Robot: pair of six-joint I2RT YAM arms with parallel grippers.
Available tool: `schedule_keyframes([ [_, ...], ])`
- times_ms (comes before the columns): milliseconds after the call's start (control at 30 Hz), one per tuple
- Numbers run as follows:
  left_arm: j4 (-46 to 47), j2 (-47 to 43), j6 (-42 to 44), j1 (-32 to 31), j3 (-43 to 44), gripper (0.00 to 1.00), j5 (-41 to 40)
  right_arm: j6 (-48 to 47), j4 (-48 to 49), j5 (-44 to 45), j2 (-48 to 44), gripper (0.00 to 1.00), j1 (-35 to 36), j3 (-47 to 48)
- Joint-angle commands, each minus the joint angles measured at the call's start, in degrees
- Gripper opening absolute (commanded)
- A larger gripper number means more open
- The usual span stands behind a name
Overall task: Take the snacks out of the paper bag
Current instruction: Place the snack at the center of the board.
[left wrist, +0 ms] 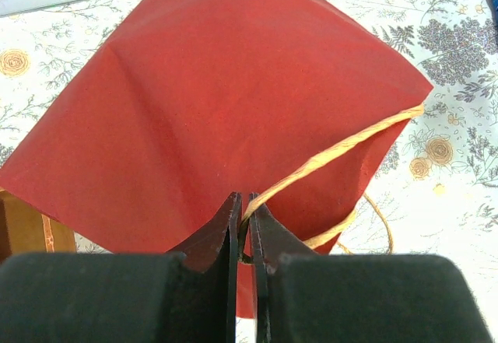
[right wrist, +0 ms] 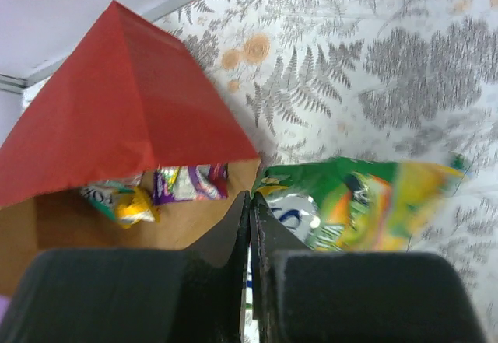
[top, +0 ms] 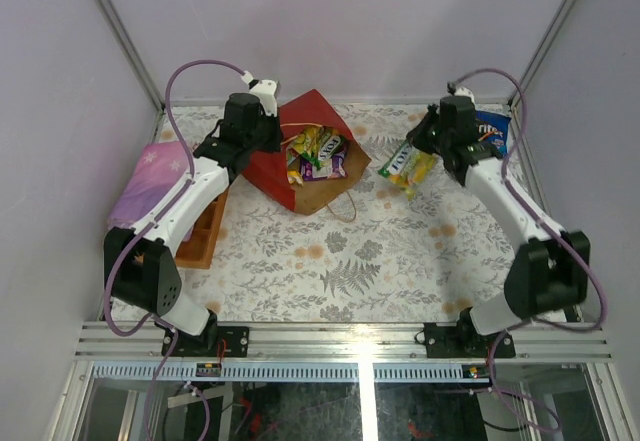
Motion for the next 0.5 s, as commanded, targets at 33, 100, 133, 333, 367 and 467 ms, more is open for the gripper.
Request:
schedule_keyframes([
  [33, 0.8, 1.4, 0.6, 0.7, 0.8, 0.06, -0.6, -12.6, -6.1, -1.5, 12.4, 0.00, -2.4, 22.6],
  [100, 0.7, 2.1, 0.5, 0.8, 1.1, 0.06, -0.3, -19.8, -10.3, 0.3, 18.2, 0.00, -2.7, 31.0],
  [133, 0.6, 2.4, 0.5, 0.8, 1.3, 0.06, -0.2, -23.0, -12.3, 2.6, 21.5, 0.00, -3.0, 34.8],
  [333, 0.4, 3.8, 0.2, 0.8, 2.5, 0.05, 1.1, -41.1, -17.2, 12.8, 33.6, 0.00, -4.2, 54.3],
  [367, 0.3, 4.1, 0.2, 0.8, 2.6, 0.05, 1.2, -44.2, -17.5, 13.9, 35.4, 0.00, -4.2, 56.9],
  [467, 0.2, 4.7, 0.1, 0.8, 3.1, 0.05, 1.6, -53.2, -17.3, 14.4, 39.3, 0.00, -4.2, 59.8],
])
